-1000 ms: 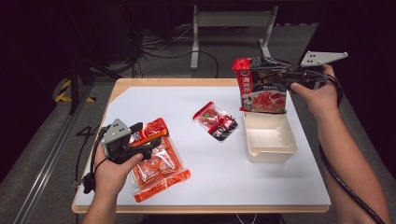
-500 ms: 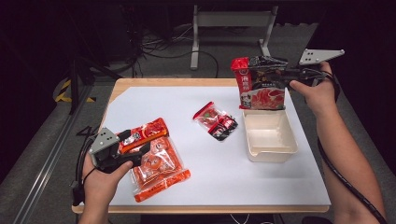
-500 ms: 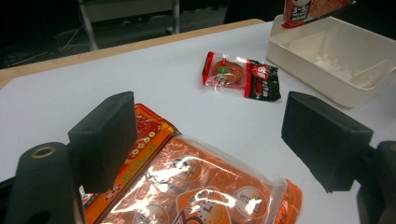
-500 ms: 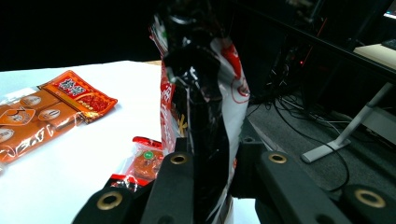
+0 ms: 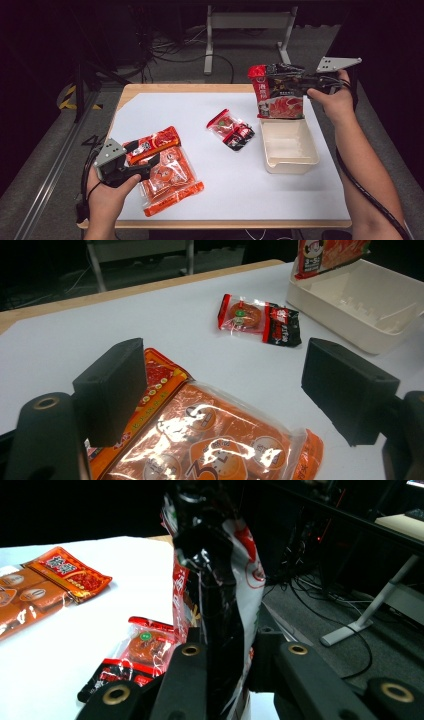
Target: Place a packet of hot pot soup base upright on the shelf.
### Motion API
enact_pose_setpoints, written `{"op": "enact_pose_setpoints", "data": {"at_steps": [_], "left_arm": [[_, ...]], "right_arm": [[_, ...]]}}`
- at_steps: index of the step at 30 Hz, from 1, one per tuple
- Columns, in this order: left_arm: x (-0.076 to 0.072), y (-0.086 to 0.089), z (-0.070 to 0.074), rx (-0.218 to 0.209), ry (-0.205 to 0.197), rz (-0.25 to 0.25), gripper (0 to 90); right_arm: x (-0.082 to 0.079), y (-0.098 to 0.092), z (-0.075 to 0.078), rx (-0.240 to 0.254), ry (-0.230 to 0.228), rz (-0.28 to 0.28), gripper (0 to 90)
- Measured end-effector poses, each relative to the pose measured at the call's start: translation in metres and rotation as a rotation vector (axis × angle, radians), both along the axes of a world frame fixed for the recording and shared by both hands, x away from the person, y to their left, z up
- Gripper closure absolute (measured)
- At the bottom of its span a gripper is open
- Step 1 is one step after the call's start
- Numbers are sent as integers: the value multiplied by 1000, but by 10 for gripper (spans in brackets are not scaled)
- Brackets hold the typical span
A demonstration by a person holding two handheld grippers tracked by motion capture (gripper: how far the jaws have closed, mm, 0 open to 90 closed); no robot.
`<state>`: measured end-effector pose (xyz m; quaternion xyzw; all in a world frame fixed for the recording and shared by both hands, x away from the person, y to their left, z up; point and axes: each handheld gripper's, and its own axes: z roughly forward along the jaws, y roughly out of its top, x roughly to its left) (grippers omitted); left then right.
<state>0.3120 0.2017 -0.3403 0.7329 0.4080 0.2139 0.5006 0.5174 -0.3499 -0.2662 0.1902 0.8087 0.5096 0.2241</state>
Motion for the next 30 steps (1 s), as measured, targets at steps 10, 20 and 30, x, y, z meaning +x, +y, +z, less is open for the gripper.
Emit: {"op": "enact_pose_setpoints", "data": {"at_steps": [10,20,30], "left_arm": [[2,-2,0,1,-4,-7,194],[2,-3,0,0,-2,-9,194],[4,-4,-1,4,1,-15,194]], "right_arm": [[0,3,-14,-30,-19,-4,799],[1,3,-20,-65,-38,-9,792],[4,-4,-39,4,2,-37,781]]}}
